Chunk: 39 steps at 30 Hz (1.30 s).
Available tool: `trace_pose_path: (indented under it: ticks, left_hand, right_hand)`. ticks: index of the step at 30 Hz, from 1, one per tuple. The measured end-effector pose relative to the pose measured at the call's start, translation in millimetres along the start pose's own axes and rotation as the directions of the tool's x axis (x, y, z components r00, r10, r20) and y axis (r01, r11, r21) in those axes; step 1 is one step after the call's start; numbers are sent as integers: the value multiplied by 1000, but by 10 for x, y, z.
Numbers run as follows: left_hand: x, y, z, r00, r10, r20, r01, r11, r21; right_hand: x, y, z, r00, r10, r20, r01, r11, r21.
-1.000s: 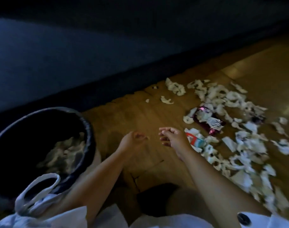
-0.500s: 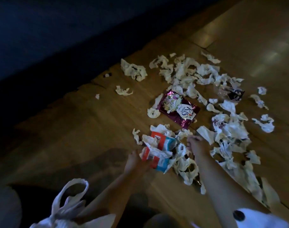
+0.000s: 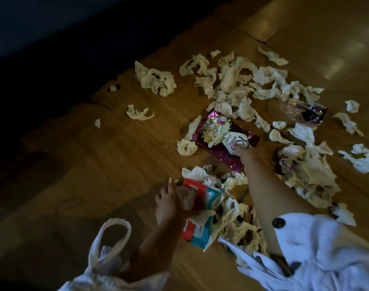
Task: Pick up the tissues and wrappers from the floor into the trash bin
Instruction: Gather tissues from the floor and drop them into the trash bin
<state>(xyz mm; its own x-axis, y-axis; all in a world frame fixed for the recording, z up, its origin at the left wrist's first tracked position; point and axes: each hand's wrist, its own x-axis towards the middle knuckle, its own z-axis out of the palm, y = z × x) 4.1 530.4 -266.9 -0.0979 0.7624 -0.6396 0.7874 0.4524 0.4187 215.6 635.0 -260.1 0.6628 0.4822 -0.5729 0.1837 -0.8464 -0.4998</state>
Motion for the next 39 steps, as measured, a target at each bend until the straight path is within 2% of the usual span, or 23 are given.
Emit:
trace_pose_path:
  ticks: [3,6,10,13,16,19,21,27,34,39]
  left_hand:
    - [-19,3,70,1000,5,26,-3,997,-71]
    - [-83,-41,98,997,-55,59,68,969,-238]
    - [-253,-124,-61,978,-133,158,196,841,-505]
    - [-412,-205,-317,964,-130,231,243,786,-569]
    - [-633,-328,-631,961,-133,242,260,729,-633]
    - [-894,-485,-950,953,-101,287,293,561,-774]
    - [-1066,-580,-1150,967,-91,239,252,498,-830]
    - [-1729,-896,-1788,994,-81,75,104,456,-884]
    - [-2688,-1532,-2512,981,-138,-138,-39,555,-831]
    - [-3391,-2172,-2836,939,-180,-293,-118,632,-766]
  right_hand:
    - [-41,-18,95,991,-32,130,16,993,120]
    - [-139,61,145,994,-43,104,32,994,105]
    - [-378,154,91,991,30,130,-64,962,264]
    - [-590,167,24,992,12,127,-55,939,339]
    - [-894,149,-67,996,2,88,-35,926,376]
    - [-1255,138,-133,997,-40,69,10,923,384]
    - [-1517,120,-176,994,-42,96,-2,909,417]
    - [-2403,182,-258,977,-116,178,23,889,457]
    - [-3716,155,-209,878,-352,324,206,889,408]
    - [-4527,29,6,743,-431,511,141,848,511]
